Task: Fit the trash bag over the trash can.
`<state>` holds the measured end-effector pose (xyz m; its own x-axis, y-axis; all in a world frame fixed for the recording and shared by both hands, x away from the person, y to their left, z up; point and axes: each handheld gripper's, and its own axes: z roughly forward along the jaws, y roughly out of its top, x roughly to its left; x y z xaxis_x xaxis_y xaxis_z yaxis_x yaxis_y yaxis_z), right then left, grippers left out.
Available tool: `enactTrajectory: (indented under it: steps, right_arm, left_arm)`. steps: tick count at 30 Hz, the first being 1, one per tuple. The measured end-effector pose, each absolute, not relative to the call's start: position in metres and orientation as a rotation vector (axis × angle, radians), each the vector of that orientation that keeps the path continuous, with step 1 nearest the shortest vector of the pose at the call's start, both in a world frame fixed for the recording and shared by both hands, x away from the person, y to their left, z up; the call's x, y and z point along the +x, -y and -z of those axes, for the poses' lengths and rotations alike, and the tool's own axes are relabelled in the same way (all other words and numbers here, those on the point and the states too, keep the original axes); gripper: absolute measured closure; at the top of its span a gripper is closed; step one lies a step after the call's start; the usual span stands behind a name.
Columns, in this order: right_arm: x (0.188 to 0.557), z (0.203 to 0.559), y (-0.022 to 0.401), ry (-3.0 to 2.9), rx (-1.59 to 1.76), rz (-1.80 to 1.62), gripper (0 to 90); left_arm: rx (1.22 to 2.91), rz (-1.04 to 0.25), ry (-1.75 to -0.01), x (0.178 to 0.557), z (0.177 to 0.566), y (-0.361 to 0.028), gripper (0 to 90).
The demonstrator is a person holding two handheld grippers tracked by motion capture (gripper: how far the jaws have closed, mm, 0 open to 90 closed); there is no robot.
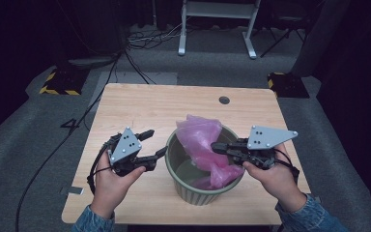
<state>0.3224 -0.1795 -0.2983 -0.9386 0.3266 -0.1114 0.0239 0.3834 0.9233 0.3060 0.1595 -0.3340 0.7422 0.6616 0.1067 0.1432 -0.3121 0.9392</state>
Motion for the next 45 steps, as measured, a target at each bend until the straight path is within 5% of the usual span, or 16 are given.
enactTrajectory:
  steps: [21,28,31,40,45]
  right_arm:
    - [0.318,0.307,0.182,-2.362,0.330,-1.613,90.0]
    - [0.318,0.309,0.182,-2.380,0.327,-1.602,90.0]
    - [0.319,0.310,0.184,-2.371,0.348,-1.590,89.3]
    - [0.320,0.302,0.196,-2.321,0.506,-1.562,53.9]
    - [0.321,0.298,0.201,-2.337,0.565,-1.541,46.7]
  left_arm:
    - [1.814,-0.523,-0.510,0.289,0.321,-0.126,43.5]
    - [1.850,-0.539,-0.410,0.287,0.322,-0.116,86.7]
    - [1.847,-0.535,-0.406,0.285,0.321,-0.115,90.0]
    - [1.879,-0.507,-0.367,0.278,0.321,-0.103,90.0]
    - [1.904,-0.490,-0.326,0.275,0.321,-0.094,90.0]
